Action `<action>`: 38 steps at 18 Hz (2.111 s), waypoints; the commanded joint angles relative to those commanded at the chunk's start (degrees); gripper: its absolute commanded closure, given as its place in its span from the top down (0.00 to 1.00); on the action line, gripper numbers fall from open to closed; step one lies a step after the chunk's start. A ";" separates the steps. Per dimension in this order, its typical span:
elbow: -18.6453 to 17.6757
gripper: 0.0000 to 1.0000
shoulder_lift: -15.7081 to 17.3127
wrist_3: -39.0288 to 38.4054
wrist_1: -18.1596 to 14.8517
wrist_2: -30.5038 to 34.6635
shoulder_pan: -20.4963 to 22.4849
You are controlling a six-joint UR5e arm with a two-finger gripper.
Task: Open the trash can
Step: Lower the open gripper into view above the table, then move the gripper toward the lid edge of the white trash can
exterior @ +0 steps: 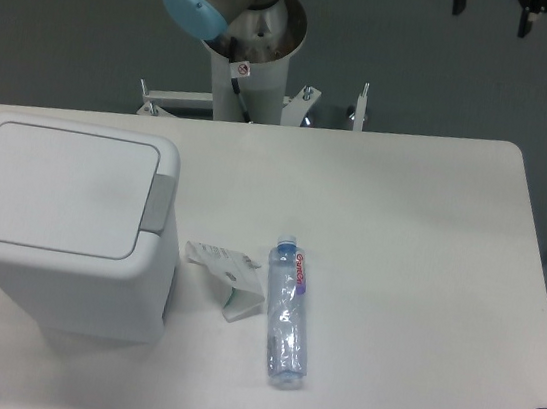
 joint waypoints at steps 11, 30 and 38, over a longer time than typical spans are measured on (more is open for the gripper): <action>1.49 1.00 -1.05 -20.87 -0.17 -11.65 -1.23; 6.32 1.00 -9.75 -75.66 0.70 -27.59 -18.81; 6.42 1.00 -12.92 -78.04 5.61 -25.77 -25.30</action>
